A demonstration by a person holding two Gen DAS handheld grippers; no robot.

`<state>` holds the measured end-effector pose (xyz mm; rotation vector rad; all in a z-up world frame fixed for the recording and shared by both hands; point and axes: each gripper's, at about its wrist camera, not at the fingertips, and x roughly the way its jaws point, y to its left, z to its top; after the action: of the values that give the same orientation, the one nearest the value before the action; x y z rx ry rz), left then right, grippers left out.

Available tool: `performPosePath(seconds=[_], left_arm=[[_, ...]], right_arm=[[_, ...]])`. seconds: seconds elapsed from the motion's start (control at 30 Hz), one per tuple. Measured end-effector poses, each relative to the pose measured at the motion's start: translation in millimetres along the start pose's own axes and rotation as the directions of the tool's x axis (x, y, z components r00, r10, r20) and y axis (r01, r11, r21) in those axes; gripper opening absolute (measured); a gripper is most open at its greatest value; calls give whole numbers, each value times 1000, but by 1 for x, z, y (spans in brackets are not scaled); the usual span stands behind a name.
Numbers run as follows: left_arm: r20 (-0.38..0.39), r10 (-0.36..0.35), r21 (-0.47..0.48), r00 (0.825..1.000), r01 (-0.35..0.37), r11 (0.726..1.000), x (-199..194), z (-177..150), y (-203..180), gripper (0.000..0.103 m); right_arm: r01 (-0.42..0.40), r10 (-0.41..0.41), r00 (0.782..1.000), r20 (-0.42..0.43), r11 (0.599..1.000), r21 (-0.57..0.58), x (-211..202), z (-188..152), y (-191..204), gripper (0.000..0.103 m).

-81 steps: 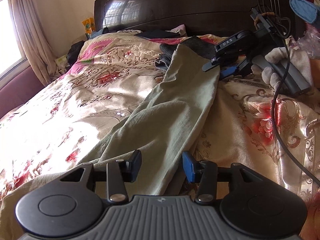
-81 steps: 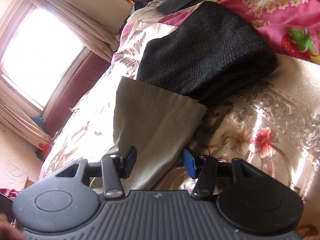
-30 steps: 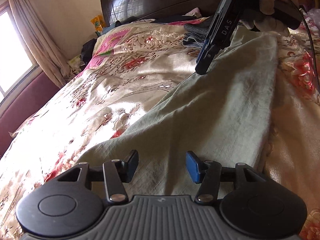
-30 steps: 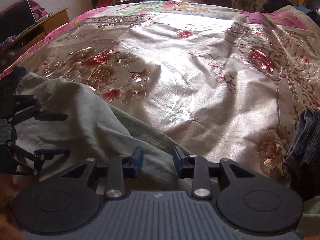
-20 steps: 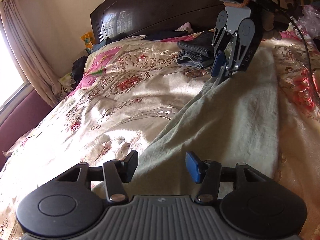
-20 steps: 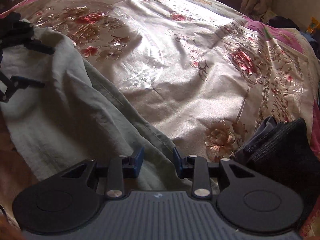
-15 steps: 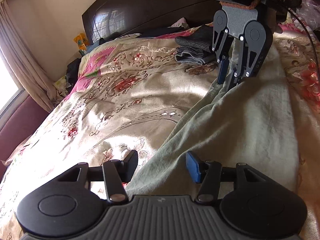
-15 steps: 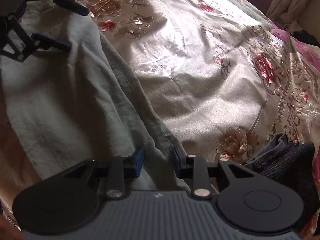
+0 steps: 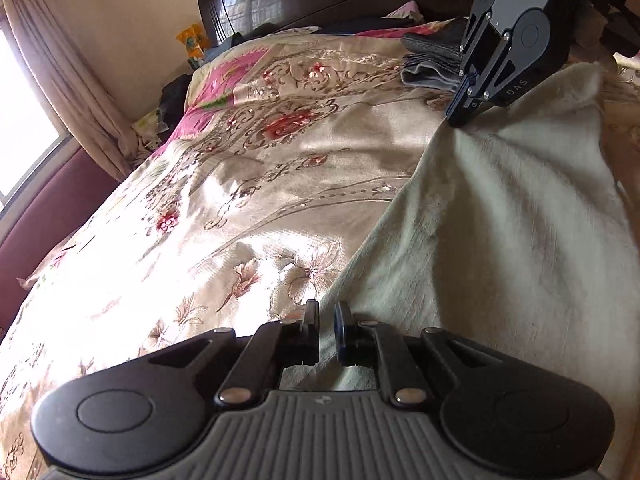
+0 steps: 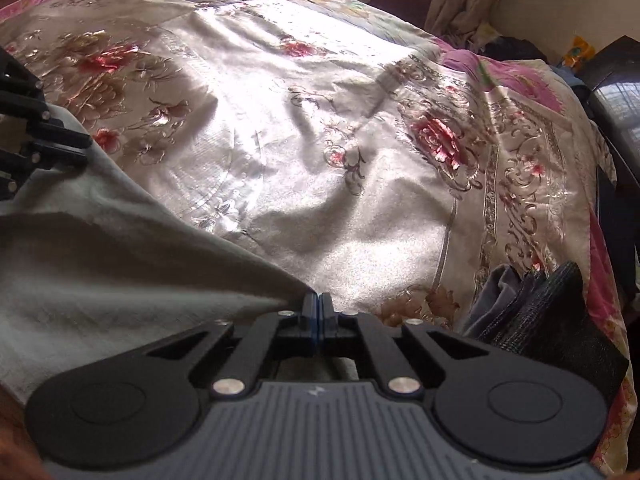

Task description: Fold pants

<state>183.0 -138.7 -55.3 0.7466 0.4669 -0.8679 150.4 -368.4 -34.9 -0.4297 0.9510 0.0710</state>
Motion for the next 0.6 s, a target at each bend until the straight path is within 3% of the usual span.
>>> performPosePath(seconds=[0.1, 0.17, 0.23, 0.33, 0.4, 0.5, 0.57, 0.6], left_arm=[[15, 5, 22, 1000, -5, 1000, -13, -4, -6, 33], [26, 14, 26, 1000, -14, 1000, -24, -8, -11, 42], [15, -9, 35, 1000, 9, 999, -33, -14, -18, 44], [-42, -27, 104, 999, 31, 994, -44, -33, -39, 42], [-59, -42, 103, 997, 48, 994, -57, -40, -44, 40], [-99, -49, 107, 994, 59, 992, -73, -43, -47, 41], [-122, -30, 128, 992, 46, 991, -76, -48, -50, 42], [-132, -19, 135, 991, 37, 990, -77, -49, -51, 42]], right_arm=[[11, -11, 1000, 6, 1000, 21, -15, -16, 2, 13], [44, -50, 997, 55, 993, 107, -41, -33, -6, 38], [86, -106, 991, 87, 974, 207, -65, -55, -16, 42], [109, -149, 987, 68, 910, 399, -91, -95, -34, 42], [76, -130, 990, 52, 810, 582, -102, -126, -48, 43], [-73, -35, 993, 109, 534, 842, -111, -179, -63, 44], [-119, -50, 987, 154, 423, 898, -111, -203, -64, 44], [-111, -80, 985, 154, 394, 912, -110, -209, -65, 44]])
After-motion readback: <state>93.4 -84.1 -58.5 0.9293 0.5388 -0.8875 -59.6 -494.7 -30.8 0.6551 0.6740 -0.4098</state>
